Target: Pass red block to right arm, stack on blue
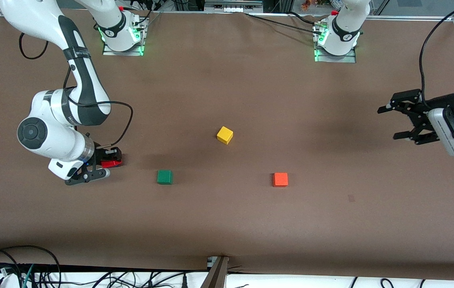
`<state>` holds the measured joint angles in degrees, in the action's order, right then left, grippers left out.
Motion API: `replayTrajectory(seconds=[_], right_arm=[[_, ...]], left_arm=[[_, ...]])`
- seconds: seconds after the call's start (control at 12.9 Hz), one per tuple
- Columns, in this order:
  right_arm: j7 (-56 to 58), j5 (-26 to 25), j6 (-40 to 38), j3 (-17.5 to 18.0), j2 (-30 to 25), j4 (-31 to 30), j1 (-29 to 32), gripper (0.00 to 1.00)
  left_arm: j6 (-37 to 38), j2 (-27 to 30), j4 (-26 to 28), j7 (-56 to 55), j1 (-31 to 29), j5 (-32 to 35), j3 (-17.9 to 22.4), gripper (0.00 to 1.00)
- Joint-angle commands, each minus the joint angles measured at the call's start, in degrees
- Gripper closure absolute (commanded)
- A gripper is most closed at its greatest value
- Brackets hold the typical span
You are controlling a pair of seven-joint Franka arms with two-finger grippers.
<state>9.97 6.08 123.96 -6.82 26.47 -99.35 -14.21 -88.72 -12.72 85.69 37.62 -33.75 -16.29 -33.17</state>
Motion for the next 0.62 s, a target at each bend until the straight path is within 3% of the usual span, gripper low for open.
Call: replayTrajectory(seconds=[0.0, 0.31, 0.54], right_arm=[[4.5, -0.9, 6.2, -2.0, -6.1, -9.6, -0.1, 1.00], [8.0, -0.8, 21.0, -3.5, -8.8, -19.7, -0.1, 1.00], [9.5, -0.9, 33.9, -3.5, -9.1, -26.6, -0.1, 1.00]], left_arm=[[2.2, 4.8, 0.2, -6.0, 0.0, 10.0, -0.4, 0.00], [3.9, 7.1, 0.9, -11.5, -0.1, 20.4, -0.3, 0.00], [7.3, 8.8, 0.9, -20.0, 0.1, 22.9, -0.9, 0.00]])
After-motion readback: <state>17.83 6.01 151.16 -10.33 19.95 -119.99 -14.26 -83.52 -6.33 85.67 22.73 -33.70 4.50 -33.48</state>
